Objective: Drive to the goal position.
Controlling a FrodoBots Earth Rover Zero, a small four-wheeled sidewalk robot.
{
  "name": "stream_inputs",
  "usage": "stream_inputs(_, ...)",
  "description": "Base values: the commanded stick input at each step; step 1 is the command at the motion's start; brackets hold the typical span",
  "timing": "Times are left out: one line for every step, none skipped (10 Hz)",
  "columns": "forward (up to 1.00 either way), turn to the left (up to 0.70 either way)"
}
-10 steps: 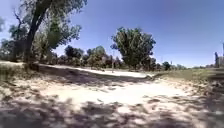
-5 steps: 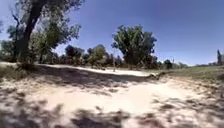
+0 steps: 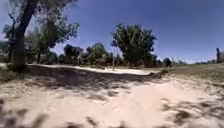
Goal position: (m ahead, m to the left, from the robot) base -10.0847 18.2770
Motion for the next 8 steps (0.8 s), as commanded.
stream_inputs(0.85, 0.00)
stream_inputs(0.85, 0.00)
stream_inputs(0.85, 0.00)
stream_inputs(0.85, 0.00)
stream_inputs(0.85, 0.00)
stream_inputs(0.85, 0.00)
stream_inputs(0.85, 0.00)
stream_inputs(0.85, 0.00)
